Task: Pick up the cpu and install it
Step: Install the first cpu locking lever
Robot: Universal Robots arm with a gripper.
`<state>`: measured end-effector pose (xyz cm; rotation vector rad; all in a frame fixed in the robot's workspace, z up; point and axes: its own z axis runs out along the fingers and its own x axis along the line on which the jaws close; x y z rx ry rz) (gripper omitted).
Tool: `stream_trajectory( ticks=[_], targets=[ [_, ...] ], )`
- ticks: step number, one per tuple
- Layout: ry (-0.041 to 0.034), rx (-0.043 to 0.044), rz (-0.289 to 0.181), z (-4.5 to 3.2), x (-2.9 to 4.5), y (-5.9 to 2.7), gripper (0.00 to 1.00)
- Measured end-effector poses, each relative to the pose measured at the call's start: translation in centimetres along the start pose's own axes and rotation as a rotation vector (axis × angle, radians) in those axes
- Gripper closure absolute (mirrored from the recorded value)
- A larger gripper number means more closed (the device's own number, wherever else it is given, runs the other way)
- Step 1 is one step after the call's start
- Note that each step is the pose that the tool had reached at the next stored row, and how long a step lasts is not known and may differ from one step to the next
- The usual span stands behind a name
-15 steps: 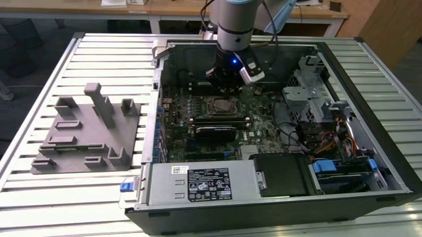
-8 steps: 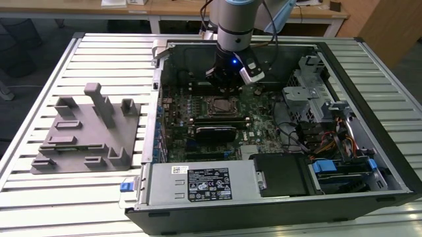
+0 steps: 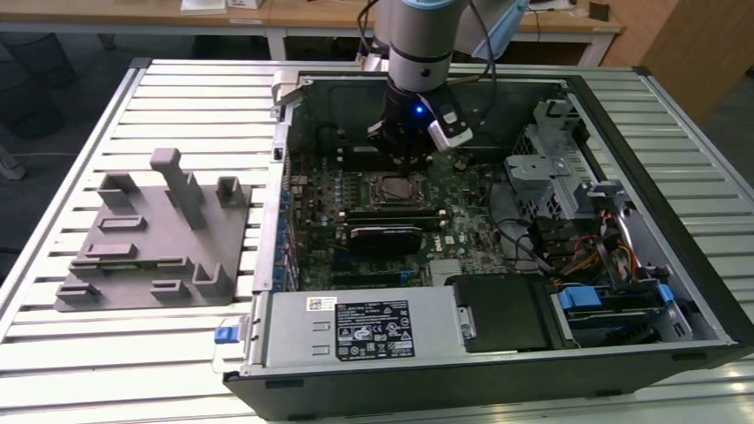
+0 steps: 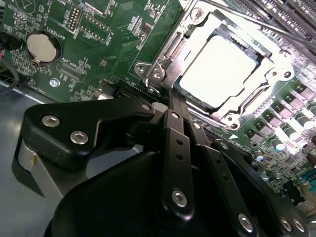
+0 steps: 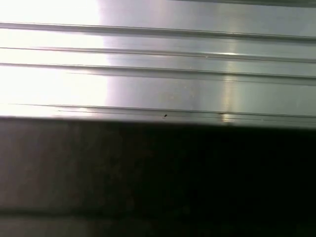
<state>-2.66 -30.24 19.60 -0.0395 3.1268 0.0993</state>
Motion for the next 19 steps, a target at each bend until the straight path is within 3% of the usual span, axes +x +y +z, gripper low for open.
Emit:
stream_trajectory(
  ticks=[4, 10, 19],
  targets=[
    [0.0005, 0.0011, 0.0, -0.31, 0.0, 0.01, 0.89],
    [0.0007, 0.0018, 0.0, -1.37, -0.02, 0.08, 0.89],
    [0.0007, 0.0052, 0.0, -1.4, -0.01, -0.33, 0.89]
  ],
)
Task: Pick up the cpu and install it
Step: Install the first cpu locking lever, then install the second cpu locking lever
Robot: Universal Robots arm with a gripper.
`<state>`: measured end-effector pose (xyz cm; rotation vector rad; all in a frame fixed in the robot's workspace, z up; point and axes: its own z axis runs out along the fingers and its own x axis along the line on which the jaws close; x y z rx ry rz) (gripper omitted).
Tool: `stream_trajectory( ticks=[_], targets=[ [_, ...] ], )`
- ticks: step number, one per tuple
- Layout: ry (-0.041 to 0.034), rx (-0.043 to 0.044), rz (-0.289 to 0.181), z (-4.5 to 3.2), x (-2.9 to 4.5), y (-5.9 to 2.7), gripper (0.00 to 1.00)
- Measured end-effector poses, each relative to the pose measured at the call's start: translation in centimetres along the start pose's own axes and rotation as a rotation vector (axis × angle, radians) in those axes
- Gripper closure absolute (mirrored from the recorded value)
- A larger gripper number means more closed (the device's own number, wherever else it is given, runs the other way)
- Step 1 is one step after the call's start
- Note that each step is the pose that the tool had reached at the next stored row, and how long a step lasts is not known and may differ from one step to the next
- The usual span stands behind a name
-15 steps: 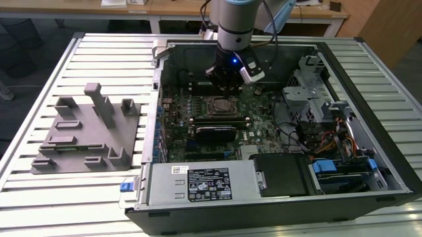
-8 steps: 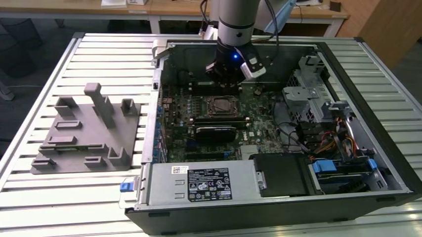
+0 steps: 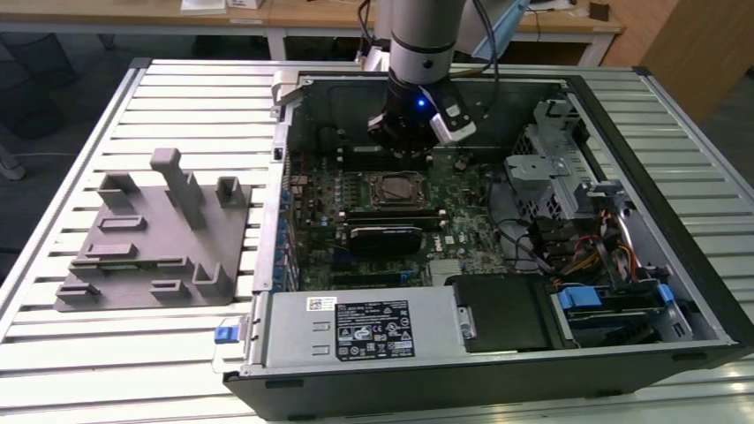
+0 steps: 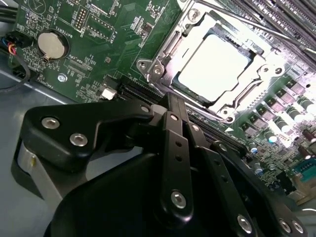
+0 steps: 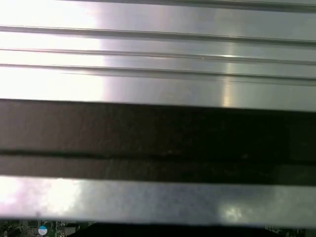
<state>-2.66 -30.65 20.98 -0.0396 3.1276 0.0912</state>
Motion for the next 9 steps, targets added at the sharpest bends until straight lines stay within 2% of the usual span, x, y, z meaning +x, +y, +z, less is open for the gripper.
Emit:
stream_trajectory(
  ticks=[9],
  targets=[
    [0.0001, 0.0001, 0.0, -0.03, 0.01, -0.43, 0.89]
  ],
)
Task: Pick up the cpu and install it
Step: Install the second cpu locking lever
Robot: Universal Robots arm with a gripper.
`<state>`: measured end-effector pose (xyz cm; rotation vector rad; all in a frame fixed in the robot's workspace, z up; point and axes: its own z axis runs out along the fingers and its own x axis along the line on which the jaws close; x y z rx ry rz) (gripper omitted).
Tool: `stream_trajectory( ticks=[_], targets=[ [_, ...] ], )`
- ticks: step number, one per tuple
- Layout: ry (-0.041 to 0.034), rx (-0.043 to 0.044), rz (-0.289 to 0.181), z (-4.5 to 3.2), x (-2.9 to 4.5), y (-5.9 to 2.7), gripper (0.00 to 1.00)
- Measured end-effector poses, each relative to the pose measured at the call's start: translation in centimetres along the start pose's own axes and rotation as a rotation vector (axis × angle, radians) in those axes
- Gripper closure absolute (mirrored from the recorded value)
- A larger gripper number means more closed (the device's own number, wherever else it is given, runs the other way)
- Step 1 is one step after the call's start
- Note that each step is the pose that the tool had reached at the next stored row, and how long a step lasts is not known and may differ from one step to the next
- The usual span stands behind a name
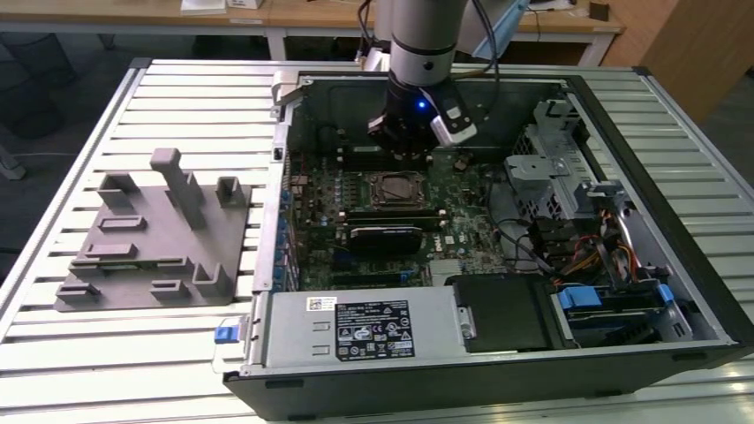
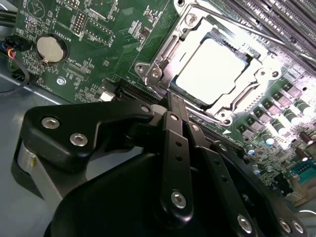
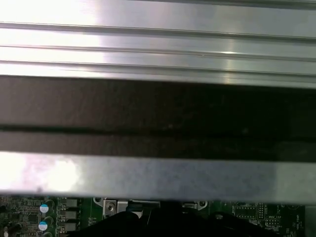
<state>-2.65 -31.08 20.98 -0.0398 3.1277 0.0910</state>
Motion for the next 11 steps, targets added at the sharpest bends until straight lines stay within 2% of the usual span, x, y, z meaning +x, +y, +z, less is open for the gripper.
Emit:
stream_trajectory(
  ticks=[11],
  targets=[
    [-0.0001, -0.0001, 0.0, -0.06, 0.03, -1.1, 0.89]
  ],
)
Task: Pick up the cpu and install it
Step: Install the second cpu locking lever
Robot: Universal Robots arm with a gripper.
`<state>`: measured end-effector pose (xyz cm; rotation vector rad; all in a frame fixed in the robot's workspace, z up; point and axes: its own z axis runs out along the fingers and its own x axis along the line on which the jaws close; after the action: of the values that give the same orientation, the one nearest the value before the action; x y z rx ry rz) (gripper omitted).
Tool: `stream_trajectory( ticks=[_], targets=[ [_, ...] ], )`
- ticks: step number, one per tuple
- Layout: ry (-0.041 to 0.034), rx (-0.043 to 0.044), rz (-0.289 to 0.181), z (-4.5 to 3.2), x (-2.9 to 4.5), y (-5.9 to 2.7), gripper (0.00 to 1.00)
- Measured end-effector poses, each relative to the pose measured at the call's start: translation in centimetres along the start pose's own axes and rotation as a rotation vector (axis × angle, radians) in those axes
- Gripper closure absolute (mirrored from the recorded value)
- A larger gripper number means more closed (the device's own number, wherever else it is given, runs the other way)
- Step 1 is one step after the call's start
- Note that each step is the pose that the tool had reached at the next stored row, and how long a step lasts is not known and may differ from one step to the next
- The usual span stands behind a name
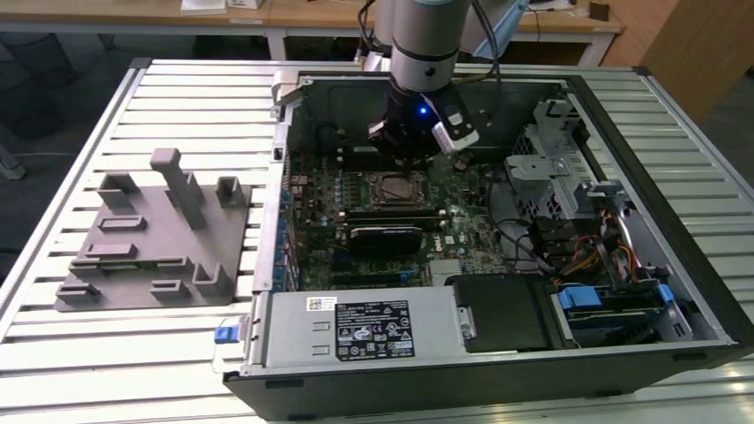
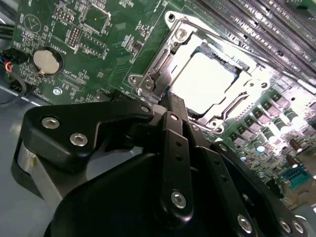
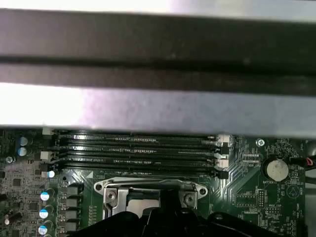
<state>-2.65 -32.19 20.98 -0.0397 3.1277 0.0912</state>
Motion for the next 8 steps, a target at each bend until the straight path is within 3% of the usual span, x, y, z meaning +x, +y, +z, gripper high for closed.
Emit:
stream_trajectory(
  ticks=[5, 8],
  targets=[
    [0.0001, 0.0002, 0.0, -0.22, 0.01, -0.24, 0.89],
    [0.0, 0.0001, 0.0, -1.46, -0.01, -0.17, 0.89]
  ],
)
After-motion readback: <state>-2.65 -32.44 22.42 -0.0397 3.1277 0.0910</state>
